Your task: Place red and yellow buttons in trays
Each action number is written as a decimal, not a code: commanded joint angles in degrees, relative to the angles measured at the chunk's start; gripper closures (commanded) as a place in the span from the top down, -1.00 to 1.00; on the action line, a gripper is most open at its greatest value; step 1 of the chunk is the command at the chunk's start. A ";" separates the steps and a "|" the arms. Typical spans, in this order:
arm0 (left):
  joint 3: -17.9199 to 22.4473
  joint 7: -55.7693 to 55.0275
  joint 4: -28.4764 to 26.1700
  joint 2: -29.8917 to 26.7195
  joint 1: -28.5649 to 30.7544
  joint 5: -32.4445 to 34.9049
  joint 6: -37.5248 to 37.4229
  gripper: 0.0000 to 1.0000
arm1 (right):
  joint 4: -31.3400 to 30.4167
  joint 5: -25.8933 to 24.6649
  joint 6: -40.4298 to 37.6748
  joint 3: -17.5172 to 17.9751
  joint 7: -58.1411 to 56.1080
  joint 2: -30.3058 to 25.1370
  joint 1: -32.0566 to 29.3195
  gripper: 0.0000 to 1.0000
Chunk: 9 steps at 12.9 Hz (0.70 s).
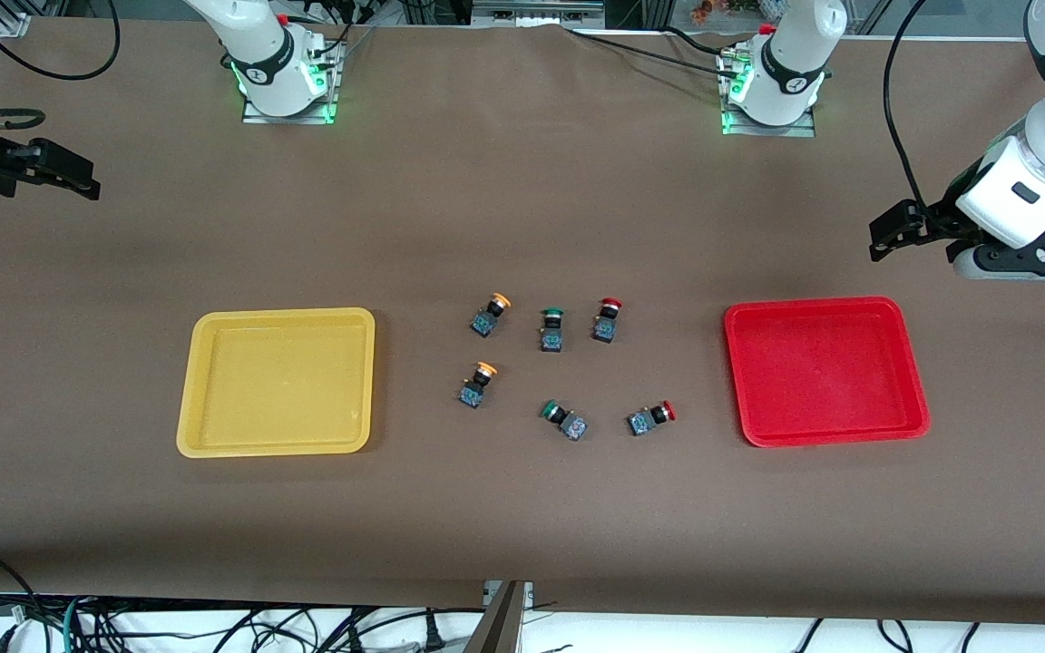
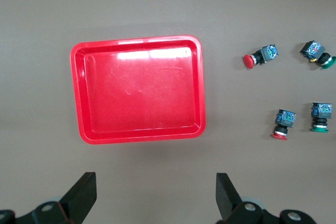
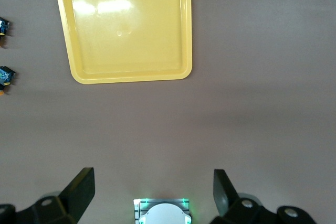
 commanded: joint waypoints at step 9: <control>-0.22 -0.58 0.49 -0.48 0.02 -0.78 -0.67 1.00 | 0.84 0.02 -0.51 0.02 -0.95 0.19 -0.43 1.00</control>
